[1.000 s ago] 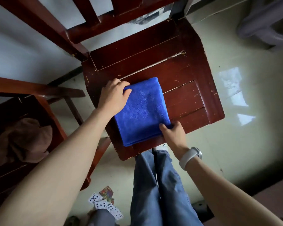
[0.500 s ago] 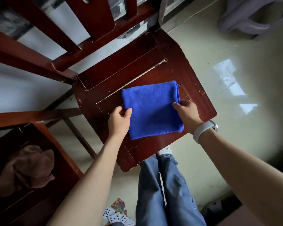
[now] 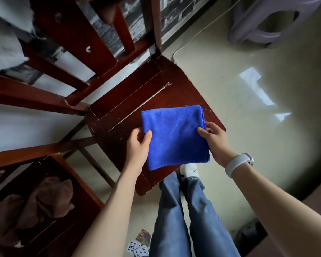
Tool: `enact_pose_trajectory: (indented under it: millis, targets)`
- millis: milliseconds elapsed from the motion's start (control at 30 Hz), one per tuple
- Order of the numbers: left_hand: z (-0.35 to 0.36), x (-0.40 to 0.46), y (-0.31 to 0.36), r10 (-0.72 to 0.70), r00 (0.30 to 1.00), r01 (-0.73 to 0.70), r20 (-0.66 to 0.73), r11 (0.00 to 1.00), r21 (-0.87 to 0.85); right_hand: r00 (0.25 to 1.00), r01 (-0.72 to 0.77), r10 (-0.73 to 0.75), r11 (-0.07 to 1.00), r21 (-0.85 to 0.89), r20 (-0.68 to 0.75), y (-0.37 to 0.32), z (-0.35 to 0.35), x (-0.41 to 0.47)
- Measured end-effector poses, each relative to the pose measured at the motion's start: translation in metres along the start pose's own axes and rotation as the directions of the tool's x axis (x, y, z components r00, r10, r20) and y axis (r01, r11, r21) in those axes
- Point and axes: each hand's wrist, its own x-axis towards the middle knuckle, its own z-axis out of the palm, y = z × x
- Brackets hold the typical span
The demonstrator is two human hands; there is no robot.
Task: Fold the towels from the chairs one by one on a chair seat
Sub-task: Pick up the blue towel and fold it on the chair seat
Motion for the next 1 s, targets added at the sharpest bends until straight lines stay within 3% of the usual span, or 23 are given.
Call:
enact_pose_trajectory:
  millis: [167,300,433,667,1000]
  targets:
    - [0.03,-0.063,0.056,0.133,0.99,-0.12,-0.037,0.96,0.254,0.999,0.03,-0.029,0.998,0.054,-0.025,-0.022,-0.059,-0.051]
    - [0.077,-0.106,0.112,0.223,0.975,-0.213,0.004,0.924,0.317,0.986,0.079,-0.083,0.996,-0.031,-0.142,-0.04,-0.12,-0.083]
    - [0.142,-0.134,0.175,0.291,0.952,-0.306,0.098,0.883,0.356,0.97,0.145,-0.14,0.989,0.009,-0.198,-0.074,-0.203,-0.099]
    - [0.311,-0.187,0.278,0.353,0.906,-0.411,0.233,0.864,0.291,0.907,0.298,-0.245,0.948,0.112,-0.342,-0.123,-0.39,-0.111]
    - [0.533,-0.231,0.387,0.364,0.746,-0.543,0.557,0.817,0.194,0.783,0.39,-0.148,0.873,0.292,-0.605,-0.145,-0.594,-0.095]
